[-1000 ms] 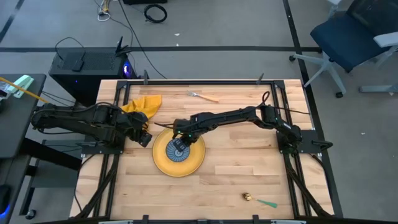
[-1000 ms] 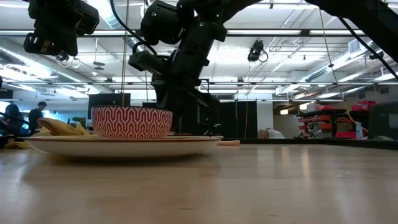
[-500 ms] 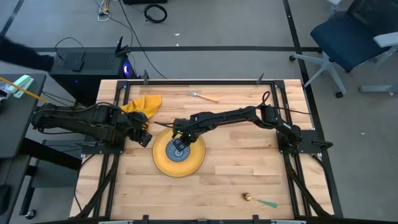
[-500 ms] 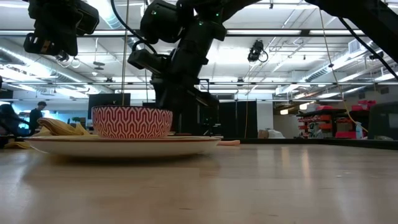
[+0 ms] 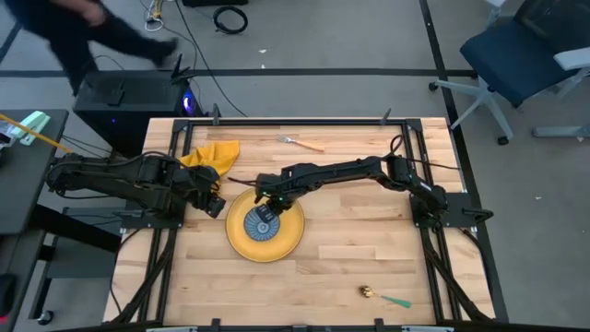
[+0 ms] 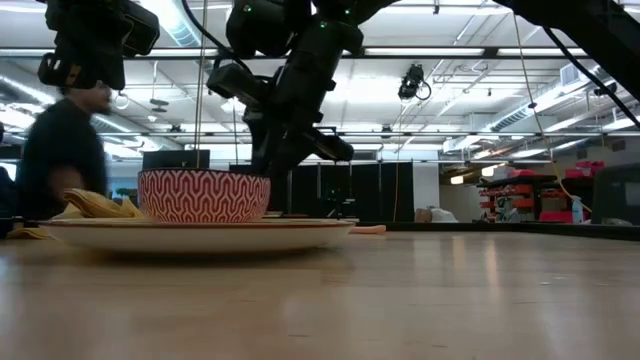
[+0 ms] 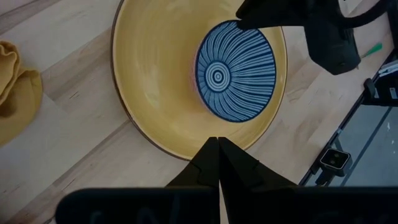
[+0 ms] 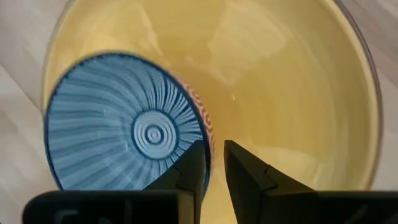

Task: Set table place
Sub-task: Put the blue-patterned bowl on top of the yellow plate, then put the orange fork to the right side of the yellow plate

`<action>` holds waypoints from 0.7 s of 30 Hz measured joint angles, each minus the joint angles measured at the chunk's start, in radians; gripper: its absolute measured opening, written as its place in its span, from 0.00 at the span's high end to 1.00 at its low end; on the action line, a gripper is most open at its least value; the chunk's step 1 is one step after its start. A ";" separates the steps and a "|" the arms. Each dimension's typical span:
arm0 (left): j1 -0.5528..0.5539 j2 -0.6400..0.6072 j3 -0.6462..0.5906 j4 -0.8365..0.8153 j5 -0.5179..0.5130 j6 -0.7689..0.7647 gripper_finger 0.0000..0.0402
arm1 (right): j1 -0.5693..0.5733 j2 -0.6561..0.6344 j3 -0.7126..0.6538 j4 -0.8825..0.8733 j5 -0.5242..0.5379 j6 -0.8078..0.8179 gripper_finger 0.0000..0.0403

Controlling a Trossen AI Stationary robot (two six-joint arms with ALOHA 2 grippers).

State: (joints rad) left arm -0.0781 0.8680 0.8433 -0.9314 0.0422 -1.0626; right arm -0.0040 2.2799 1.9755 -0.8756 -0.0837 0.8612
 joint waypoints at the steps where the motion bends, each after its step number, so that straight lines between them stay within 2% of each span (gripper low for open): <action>1: 0.000 0.000 0.000 0.000 0.000 0.000 0.98 | -0.001 0.000 0.000 -0.012 -0.002 -0.001 0.83; 7: 0.000 0.000 0.000 0.000 0.000 0.000 0.98 | 0.000 -0.013 0.000 -0.029 0.002 -0.007 0.83; 21: 0.000 0.000 0.000 0.010 0.000 0.000 0.98 | -0.018 -0.130 -0.001 -0.057 0.031 -0.039 0.83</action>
State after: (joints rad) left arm -0.0780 0.8680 0.8433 -0.9209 0.0422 -1.0626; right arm -0.0221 2.1496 1.9747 -0.9325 -0.0528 0.8223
